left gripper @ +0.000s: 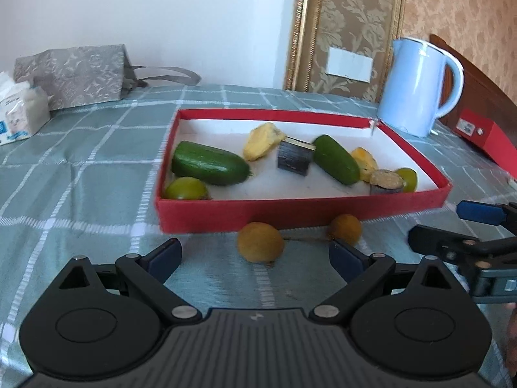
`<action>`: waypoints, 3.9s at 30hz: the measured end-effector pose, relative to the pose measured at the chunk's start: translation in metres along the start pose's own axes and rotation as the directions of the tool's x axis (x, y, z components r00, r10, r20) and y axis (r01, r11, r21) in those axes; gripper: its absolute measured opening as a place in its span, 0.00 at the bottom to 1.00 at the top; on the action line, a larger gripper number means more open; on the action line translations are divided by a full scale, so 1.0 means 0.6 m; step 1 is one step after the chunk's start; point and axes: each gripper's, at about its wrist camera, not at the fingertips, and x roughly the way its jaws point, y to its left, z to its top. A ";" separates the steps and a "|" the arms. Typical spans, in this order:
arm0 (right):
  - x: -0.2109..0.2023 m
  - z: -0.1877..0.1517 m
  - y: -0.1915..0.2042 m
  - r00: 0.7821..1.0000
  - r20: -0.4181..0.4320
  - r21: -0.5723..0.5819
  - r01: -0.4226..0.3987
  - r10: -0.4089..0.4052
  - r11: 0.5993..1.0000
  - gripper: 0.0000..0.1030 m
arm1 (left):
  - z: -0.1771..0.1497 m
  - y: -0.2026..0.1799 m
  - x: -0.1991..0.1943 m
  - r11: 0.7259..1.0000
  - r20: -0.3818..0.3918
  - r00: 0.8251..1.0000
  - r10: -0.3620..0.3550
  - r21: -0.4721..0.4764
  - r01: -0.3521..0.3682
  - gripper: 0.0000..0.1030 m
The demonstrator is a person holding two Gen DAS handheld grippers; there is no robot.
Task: Organize fruits
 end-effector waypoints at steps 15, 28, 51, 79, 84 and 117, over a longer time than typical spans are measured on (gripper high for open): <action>0.029 -0.005 -0.025 0.992 -0.128 0.084 0.030 -0.019 0.996 1.00 | -0.001 -0.035 0.015 0.993 -0.052 0.998 0.041 0.111 -0.035 1.00; 0.035 -0.004 -0.013 0.988 -0.148 0.037 0.051 -0.045 0.998 1.00 | 0.009 -0.032 0.012 0.991 -0.003 0.995 0.096 0.089 -0.095 0.57; 0.042 -0.003 -0.004 0.984 -0.166 -0.011 0.065 -0.066 0.998 1.00 | 0.006 -0.019 0.004 0.995 0.009 0.995 0.096 0.037 -0.096 0.29; 0.077 0.018 0.074 0.990 -0.141 -0.069 -0.001 -0.009 0.998 0.87 | 0.007 0.033 -0.015 0.985 -0.006 0.991 0.134 -0.106 -0.134 0.29; 0.087 0.022 0.085 0.990 -0.144 -0.070 0.000 -0.010 0.998 0.87 | 0.008 0.031 -0.014 0.986 -0.009 0.991 0.132 -0.099 -0.132 0.29; 0.089 0.019 0.105 0.988 -0.132 -0.011 0.081 -0.082 0.997 0.84 | 0.006 0.028 -0.013 0.986 -0.004 0.989 0.150 -0.070 -0.149 0.29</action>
